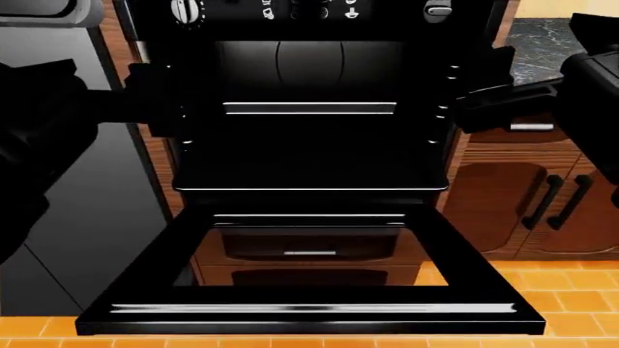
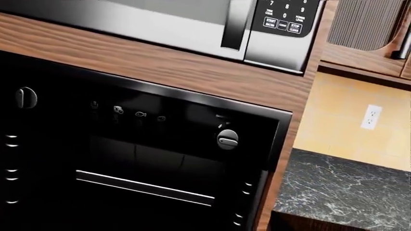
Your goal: Fully slide the oven rack out.
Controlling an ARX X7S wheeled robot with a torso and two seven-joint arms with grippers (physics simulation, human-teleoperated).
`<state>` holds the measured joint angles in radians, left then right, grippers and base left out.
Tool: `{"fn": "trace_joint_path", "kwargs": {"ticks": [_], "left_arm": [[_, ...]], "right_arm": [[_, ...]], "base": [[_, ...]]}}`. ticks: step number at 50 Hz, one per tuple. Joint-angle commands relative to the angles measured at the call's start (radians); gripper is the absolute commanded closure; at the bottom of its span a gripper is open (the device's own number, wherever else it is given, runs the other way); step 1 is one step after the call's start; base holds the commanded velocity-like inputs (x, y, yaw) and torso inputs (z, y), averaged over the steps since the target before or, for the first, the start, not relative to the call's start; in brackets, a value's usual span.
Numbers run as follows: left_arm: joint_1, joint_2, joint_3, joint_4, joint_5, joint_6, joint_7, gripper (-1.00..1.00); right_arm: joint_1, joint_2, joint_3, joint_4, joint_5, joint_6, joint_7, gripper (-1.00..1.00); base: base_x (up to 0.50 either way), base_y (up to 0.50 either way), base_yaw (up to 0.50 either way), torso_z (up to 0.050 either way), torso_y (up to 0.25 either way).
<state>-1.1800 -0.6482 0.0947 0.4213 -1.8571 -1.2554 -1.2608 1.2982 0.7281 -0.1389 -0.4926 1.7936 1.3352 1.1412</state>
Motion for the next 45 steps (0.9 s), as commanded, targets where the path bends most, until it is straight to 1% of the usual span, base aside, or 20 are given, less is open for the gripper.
{"fn": "trace_joint_path", "kwargs": {"ticks": [1,24,37,42,45], "left_arm": [[0.002,-0.009,0.009,0.004,0.000,0.009,-0.004,-1.00],[0.000,-0.035,0.031,0.005,-0.013,0.020,-0.017,-1.00],[0.012,-0.037,0.038,0.010,-0.005,0.029,-0.005,-1.00],[-0.017,-0.045,0.045,0.004,-0.027,0.033,-0.018,-1.00],[-0.011,-0.042,0.048,0.003,-0.016,0.033,-0.008,-1.00]], "right_arm": [[-0.017,0.004,-0.012,0.013,-0.001,-0.019,0.016,-1.00],[-0.008,0.019,-0.025,-0.008,-0.015,-0.029,-0.002,-1.00],[-0.002,0.028,-0.044,-0.006,0.012,-0.039,0.021,-1.00],[-0.005,0.039,-0.046,-0.013,0.042,-0.054,0.049,-1.00],[-0.010,0.045,-0.042,-0.017,0.056,-0.064,0.058,-1.00]], "base": [[0.00,0.00,0.00,0.000,0.000],[0.37,0.00,0.00,0.000,0.000],[0.36,0.00,0.00,0.000,0.000],[0.28,0.00,0.00,0.000,0.003],[0.25,0.00,0.00,0.000,0.000]]}}
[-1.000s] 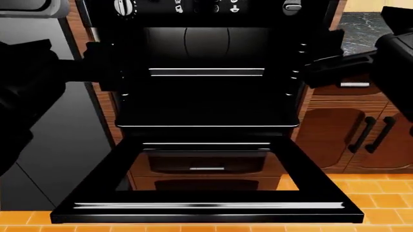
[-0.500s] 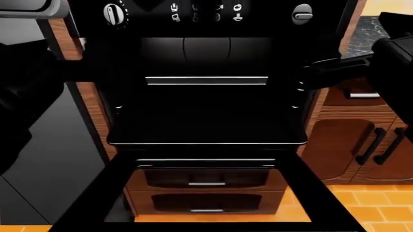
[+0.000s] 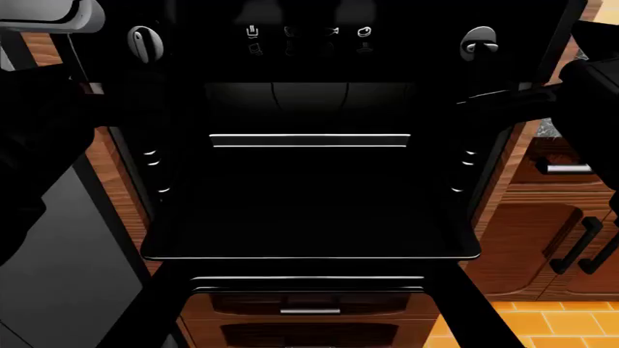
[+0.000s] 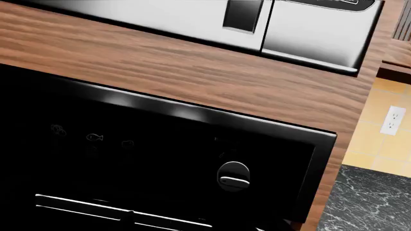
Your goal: Fully slide the oven rack out.
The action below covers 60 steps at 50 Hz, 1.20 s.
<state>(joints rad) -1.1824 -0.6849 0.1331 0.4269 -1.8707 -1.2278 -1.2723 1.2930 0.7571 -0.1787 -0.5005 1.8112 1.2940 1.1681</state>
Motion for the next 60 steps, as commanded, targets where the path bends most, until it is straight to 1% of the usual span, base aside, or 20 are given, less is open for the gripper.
{"fn": "trace_joint_path", "kwargs": {"ticks": [1,12,19,26,38,45,53,56,60], "left_arm": [[-0.008,-0.005,0.012,-0.005,0.000,0.004,0.005,-1.00],[-0.037,0.000,0.051,-0.019,-0.020,-0.005,0.003,-1.00],[-0.041,0.013,0.063,-0.028,-0.001,-0.004,0.018,-1.00],[-0.031,0.004,0.063,-0.022,0.000,0.001,0.022,-1.00],[-0.029,-0.027,0.076,-0.009,-0.048,0.007,-0.006,-1.00],[-0.044,-0.048,0.104,-0.008,-0.126,0.021,-0.059,-1.00],[-0.105,-0.109,0.183,-0.003,-0.324,0.064,-0.178,-1.00],[-0.105,-0.131,0.184,0.002,-0.359,0.083,-0.187,-1.00],[-0.069,-0.148,0.182,0.009,-0.388,0.105,-0.180,-1.00]], "right_arm": [[-0.007,0.017,-0.002,-0.010,0.040,-0.025,0.031,-1.00],[-0.023,0.027,0.004,-0.008,0.055,-0.047,0.031,-1.00],[-0.011,0.029,-0.005,-0.003,0.052,-0.045,0.027,-1.00],[-0.020,0.034,-0.009,-0.009,0.050,-0.050,0.028,-1.00],[0.043,0.047,-0.057,-0.003,0.159,-0.067,0.098,-1.00],[0.076,0.063,-0.093,-0.003,0.239,-0.085,0.144,-1.00],[0.156,0.112,-0.172,0.011,0.419,-0.129,0.239,-1.00],[0.174,0.126,-0.187,0.004,0.462,-0.144,0.256,-1.00],[0.203,0.134,-0.219,0.002,0.517,-0.156,0.273,-1.00]], "base": [[0.25,0.00,0.00,0.000,0.000],[0.25,0.00,0.00,0.000,0.000],[0.25,0.00,0.00,0.000,0.001],[0.10,0.00,0.00,0.000,0.000],[0.00,0.00,0.00,0.000,0.000],[0.00,0.00,0.00,0.000,0.000],[0.00,0.00,0.00,0.000,0.000],[0.00,0.00,0.00,0.000,0.000],[0.00,0.00,0.00,0.000,0.000]]}}
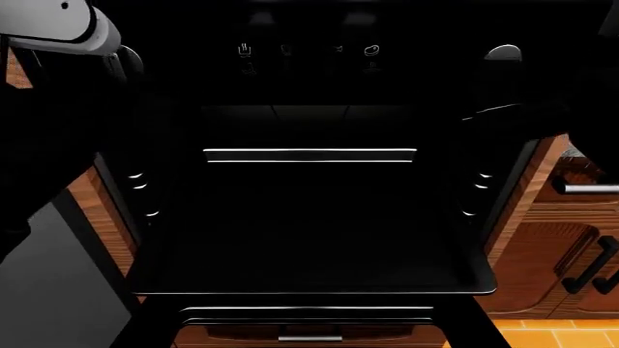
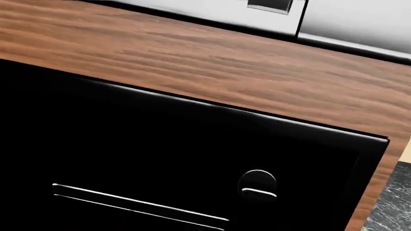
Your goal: Fully slide the oven rack out.
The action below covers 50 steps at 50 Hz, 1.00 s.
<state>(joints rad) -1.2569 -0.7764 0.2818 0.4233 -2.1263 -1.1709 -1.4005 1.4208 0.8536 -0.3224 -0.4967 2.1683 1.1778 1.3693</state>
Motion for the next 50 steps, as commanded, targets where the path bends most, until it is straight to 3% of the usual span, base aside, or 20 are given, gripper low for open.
{"fn": "trace_joint_path", "kwargs": {"ticks": [1,9,50], "left_arm": [[0.008,-0.060,0.035,0.013,-0.136,0.051,-0.051,-1.00],[-0.018,-0.083,0.085,0.010,-0.210,0.055,-0.060,-1.00],[-0.105,-0.097,0.197,0.006,-0.235,0.087,-0.050,-1.00]], "right_arm": [[0.079,0.040,-0.082,-0.002,0.169,-0.042,0.075,-1.00],[0.122,0.054,-0.123,0.008,0.205,-0.042,0.086,-1.00],[0.130,0.047,-0.163,0.031,0.146,-0.041,0.020,-1.00]], "base": [[0.00,0.00,0.00,0.000,0.000],[0.00,0.00,0.00,0.000,0.000],[0.00,0.00,0.00,0.000,-0.250]]}}
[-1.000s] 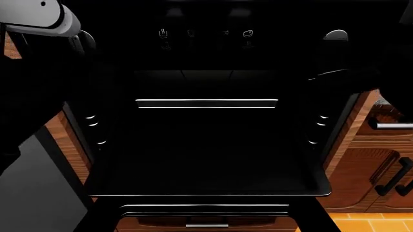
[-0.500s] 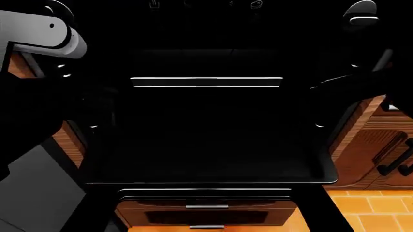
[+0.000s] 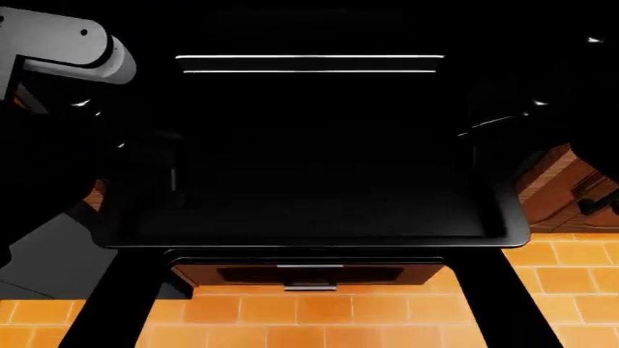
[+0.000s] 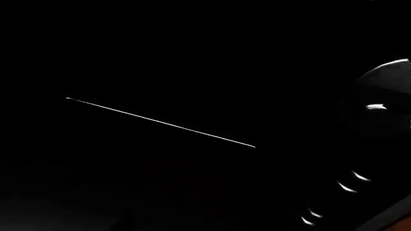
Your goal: Fully slide the oven rack out.
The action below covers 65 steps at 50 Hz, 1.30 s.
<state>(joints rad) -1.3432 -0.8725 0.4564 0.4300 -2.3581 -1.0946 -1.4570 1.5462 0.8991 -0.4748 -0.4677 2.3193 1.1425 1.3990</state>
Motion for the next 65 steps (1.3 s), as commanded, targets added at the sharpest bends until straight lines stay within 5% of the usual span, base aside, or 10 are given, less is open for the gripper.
{"fn": "trace_joint_path", "kwargs": {"ticks": [1,12,39,65], "left_arm": [[-0.019,0.000,0.024,-0.001,-0.003,0.012,0.009,-1.00],[-0.024,0.021,0.040,-0.020,0.027,0.019,0.032,-1.00],[0.025,0.240,0.124,-0.317,0.360,0.010,0.242,-1.00],[0.017,0.300,0.219,-0.549,0.649,0.022,0.444,-1.00]], "right_arm": [[0.002,0.002,-0.009,0.002,-0.007,-0.007,-0.012,-1.00],[-0.049,-0.006,0.012,0.023,-0.064,-0.026,-0.061,-1.00],[-0.160,-0.156,-0.055,0.296,-0.309,-0.051,-0.220,-1.00],[-0.191,-0.231,-0.123,0.452,-0.368,-0.063,-0.287,-1.00]], "base": [[0.00,0.00,0.00,0.000,-0.250],[0.00,0.00,0.00,0.000,-0.112],[0.00,0.00,0.00,0.000,0.000],[0.00,0.00,0.00,0.000,0.000]]}}
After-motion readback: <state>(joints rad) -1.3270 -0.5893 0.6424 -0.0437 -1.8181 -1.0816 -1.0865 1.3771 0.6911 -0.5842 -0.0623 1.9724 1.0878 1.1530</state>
